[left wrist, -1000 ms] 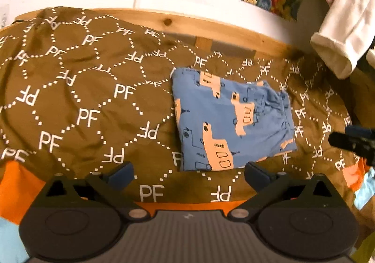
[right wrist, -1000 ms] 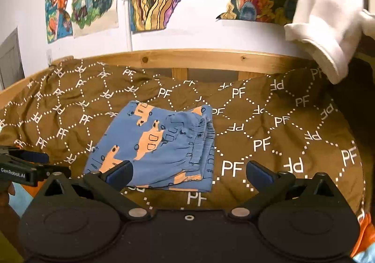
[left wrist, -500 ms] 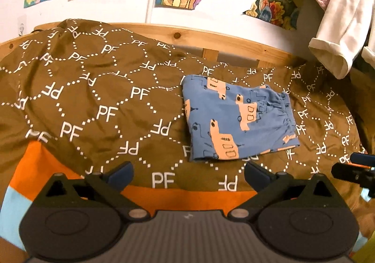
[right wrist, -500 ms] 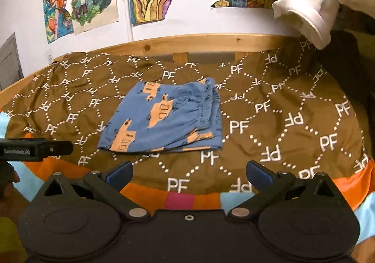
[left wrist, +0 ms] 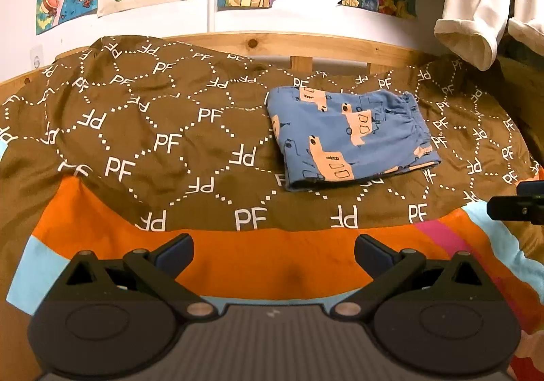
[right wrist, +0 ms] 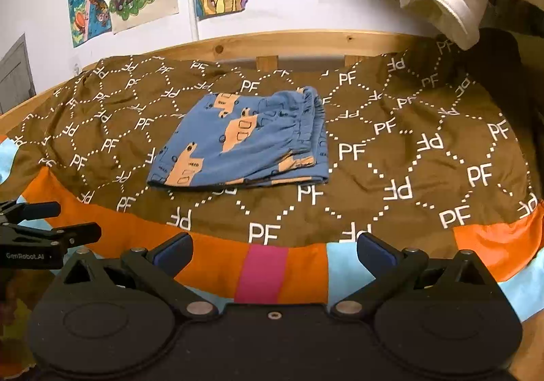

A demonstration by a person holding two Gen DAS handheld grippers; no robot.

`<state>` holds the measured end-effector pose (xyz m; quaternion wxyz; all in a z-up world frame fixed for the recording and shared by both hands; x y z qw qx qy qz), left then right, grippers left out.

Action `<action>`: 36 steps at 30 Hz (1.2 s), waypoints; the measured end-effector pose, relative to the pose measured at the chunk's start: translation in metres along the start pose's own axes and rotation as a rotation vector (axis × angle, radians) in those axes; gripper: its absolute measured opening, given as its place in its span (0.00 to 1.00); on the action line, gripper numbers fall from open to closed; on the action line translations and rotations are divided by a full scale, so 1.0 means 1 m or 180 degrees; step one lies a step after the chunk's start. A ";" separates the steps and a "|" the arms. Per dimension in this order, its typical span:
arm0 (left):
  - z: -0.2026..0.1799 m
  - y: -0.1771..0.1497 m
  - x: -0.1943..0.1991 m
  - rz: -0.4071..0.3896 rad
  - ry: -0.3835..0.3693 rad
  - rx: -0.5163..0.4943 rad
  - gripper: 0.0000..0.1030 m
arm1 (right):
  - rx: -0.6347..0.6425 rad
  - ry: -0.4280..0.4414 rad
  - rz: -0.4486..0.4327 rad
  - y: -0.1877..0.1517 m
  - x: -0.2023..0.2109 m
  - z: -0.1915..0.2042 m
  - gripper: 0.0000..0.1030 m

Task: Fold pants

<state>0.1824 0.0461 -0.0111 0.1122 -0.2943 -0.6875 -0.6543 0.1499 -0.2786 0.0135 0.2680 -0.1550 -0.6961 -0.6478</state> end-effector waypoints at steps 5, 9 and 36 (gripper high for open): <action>-0.001 -0.002 -0.002 0.0021 -0.0024 -0.0006 1.00 | 0.0038 0.0037 0.0046 -0.004 -0.002 0.003 0.99; -0.003 -0.003 -0.003 0.0026 -0.0037 -0.0009 1.00 | 0.0052 0.0059 0.0071 -0.005 -0.004 0.005 0.99; -0.003 -0.005 -0.006 0.0052 -0.0025 0.0002 1.00 | 0.0111 0.0073 0.0111 -0.004 -0.010 0.000 0.99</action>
Point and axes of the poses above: each gripper's, at about its wrist camera, not at the fingertips, and x roughly against the way its jaws point, z to its left, y to its top, the point moved 7 cm from there along -x, roughly the way its jaws point, and after that the axes turned 12 degrees about -y, right-handed, at the moved point
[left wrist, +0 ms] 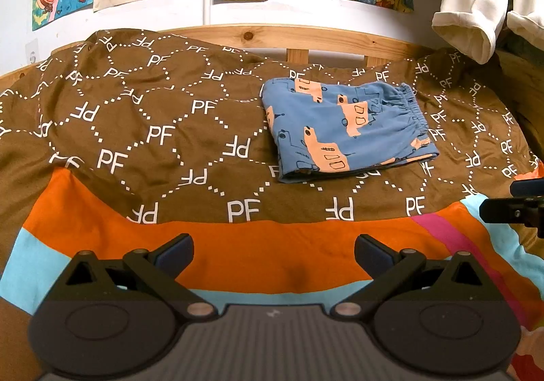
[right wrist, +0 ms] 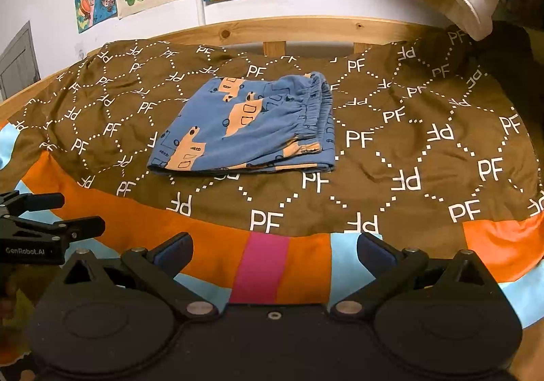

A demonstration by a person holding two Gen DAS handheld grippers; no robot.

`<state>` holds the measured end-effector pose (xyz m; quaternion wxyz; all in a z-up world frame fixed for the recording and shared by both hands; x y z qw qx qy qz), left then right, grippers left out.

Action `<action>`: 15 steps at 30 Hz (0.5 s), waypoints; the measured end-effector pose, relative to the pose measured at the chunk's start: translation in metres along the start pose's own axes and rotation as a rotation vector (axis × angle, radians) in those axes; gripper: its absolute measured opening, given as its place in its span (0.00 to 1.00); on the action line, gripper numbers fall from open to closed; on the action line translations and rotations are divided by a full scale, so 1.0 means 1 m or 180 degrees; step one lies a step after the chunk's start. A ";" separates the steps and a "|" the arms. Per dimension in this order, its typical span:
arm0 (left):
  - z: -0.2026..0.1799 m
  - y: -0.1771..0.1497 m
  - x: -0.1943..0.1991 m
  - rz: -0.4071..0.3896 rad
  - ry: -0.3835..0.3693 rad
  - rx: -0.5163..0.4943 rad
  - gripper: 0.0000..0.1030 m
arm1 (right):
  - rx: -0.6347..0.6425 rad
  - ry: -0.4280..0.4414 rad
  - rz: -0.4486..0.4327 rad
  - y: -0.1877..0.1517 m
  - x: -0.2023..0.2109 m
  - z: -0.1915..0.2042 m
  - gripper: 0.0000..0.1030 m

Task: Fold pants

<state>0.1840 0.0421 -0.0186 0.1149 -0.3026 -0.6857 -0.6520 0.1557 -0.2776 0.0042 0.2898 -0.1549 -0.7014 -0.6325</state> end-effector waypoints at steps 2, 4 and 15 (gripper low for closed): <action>0.000 0.000 0.000 0.0001 0.0002 -0.0005 1.00 | -0.0001 0.0001 0.0002 0.000 0.000 0.000 0.99; 0.000 0.000 0.000 0.0001 0.0003 -0.0009 1.00 | -0.0005 -0.0001 0.0006 0.000 0.000 0.000 0.99; 0.000 0.000 0.001 0.0004 0.0012 -0.0021 1.00 | -0.0002 0.0001 0.0007 0.000 0.000 0.000 0.99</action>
Point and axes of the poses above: each gripper's, at about its wrist camera, not at the fingertips, and x roughly against the way its jaws point, z to its left, y to its top, the point moved 7 cm from there along -x, roughly the way its jaws point, and after that the axes turned 12 degrees about -y, right-handed, at the moved point
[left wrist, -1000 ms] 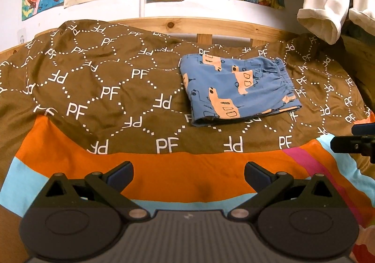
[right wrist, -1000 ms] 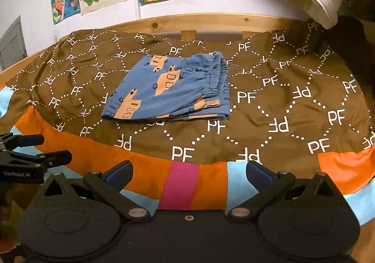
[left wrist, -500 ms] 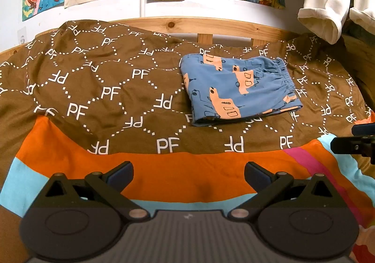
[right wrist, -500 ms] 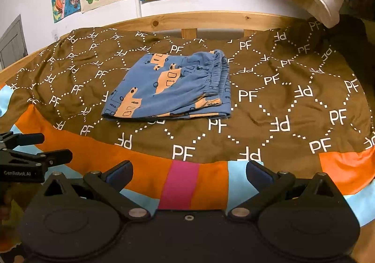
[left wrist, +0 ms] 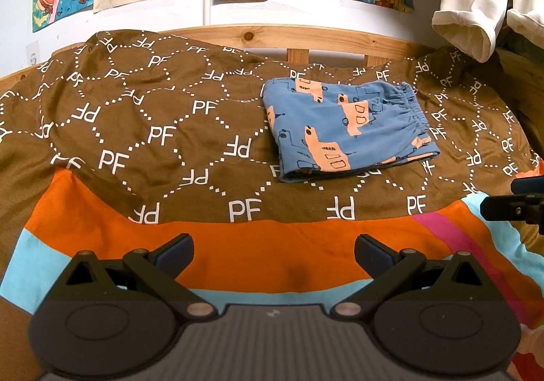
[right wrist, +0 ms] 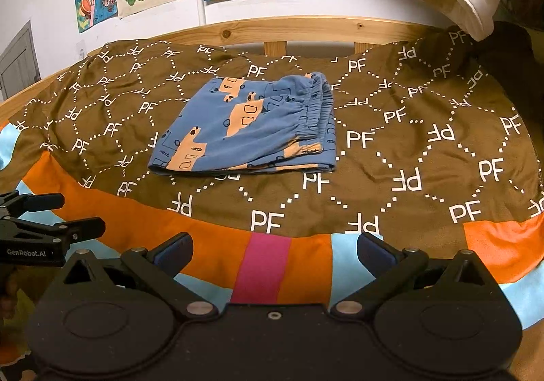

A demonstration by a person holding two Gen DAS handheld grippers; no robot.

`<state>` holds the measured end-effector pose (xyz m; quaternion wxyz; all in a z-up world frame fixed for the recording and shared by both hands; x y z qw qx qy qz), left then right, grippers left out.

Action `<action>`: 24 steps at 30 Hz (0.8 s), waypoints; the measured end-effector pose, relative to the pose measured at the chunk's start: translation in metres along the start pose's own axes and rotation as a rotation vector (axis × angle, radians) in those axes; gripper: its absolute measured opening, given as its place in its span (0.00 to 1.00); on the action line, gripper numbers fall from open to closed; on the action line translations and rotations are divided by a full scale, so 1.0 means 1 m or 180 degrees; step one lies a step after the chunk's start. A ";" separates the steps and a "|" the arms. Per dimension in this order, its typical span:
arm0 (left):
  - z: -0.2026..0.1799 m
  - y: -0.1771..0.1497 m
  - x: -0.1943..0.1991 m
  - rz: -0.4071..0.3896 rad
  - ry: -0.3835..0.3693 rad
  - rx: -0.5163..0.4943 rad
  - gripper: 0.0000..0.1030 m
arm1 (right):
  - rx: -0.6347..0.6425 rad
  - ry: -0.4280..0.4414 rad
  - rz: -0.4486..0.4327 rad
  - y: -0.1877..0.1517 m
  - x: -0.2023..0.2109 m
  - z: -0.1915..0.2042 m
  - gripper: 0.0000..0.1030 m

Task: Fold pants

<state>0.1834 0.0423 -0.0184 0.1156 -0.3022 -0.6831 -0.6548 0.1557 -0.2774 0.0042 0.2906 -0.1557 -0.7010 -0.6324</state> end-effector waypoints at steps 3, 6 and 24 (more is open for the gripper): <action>0.000 0.000 0.000 -0.0001 0.0003 0.0001 1.00 | 0.0008 0.0003 0.0007 0.000 -0.001 0.000 0.99; 0.000 0.000 0.000 0.0003 -0.0001 0.0000 1.00 | 0.0006 0.0007 0.0008 0.000 -0.001 0.000 0.99; 0.003 -0.001 -0.001 0.0124 0.0067 -0.0006 1.00 | 0.0010 0.0008 0.0018 0.000 -0.002 0.000 0.99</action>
Point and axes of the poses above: each gripper's, at about its wrist camera, not at the fingertips, and x roughly against the way its jaws point, z to its left, y to its top, the point moved 7 cm from there along -x, roughly the way its jaws point, and after that the axes turned 12 degrees about -y, right-handed, at the moved point
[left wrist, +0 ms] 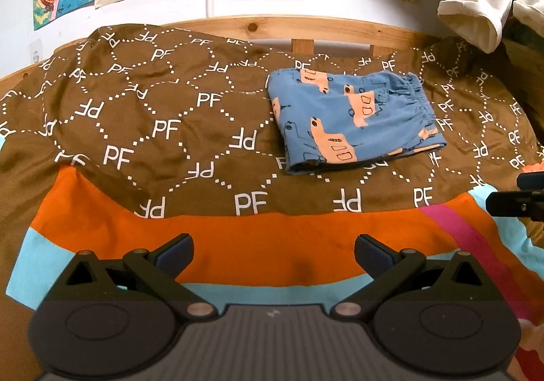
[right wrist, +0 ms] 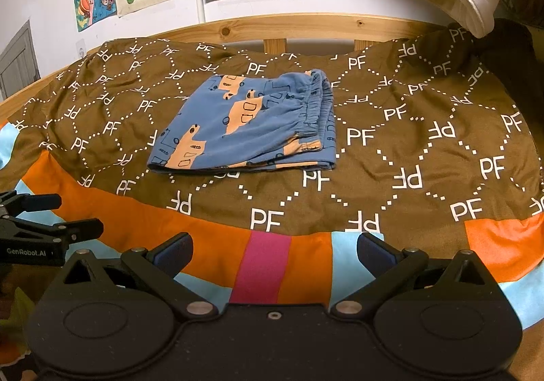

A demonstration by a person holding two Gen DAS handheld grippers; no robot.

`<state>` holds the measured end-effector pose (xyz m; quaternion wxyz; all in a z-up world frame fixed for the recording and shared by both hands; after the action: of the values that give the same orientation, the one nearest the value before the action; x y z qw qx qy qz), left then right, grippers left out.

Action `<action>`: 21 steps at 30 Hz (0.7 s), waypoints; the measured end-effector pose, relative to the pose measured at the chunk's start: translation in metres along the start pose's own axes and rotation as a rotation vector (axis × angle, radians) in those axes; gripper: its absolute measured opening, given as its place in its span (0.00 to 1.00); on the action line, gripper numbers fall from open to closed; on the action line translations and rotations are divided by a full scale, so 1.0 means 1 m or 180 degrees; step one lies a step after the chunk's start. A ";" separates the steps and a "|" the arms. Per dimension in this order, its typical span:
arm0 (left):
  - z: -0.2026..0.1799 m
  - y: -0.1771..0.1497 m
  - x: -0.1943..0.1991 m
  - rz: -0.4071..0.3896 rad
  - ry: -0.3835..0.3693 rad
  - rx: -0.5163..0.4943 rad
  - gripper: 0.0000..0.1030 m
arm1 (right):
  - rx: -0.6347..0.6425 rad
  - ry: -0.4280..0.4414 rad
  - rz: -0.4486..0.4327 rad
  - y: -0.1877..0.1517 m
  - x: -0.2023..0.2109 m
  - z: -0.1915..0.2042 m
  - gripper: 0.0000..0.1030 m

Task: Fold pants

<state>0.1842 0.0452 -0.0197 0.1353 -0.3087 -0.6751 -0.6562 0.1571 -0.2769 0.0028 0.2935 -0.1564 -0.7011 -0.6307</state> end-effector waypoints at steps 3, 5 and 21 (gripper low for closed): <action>-0.001 0.000 0.001 0.0001 -0.0012 -0.0020 1.00 | -0.0001 0.0004 -0.0001 0.000 0.000 0.000 0.99; -0.002 0.000 0.001 0.0007 -0.0019 -0.0037 1.00 | -0.0001 0.0003 -0.0009 0.000 0.001 0.001 0.99; -0.003 -0.001 0.001 0.0014 -0.0004 -0.0130 1.00 | 0.0009 0.0014 0.0004 -0.002 -0.001 0.002 0.99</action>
<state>0.1826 0.0422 -0.0196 0.1300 -0.3134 -0.6610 -0.6693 0.1563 -0.2754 0.0009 0.2957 -0.1551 -0.7013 -0.6298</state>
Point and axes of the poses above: each gripper's, at about its wrist camera, not at the fingertips, and x roughly against the way its jaws point, z to its left, y to its top, the point moved 7 cm from there along -x, roughly the way its jaws point, and after that the axes turned 12 degrees about -y, right-handed, at the moved point
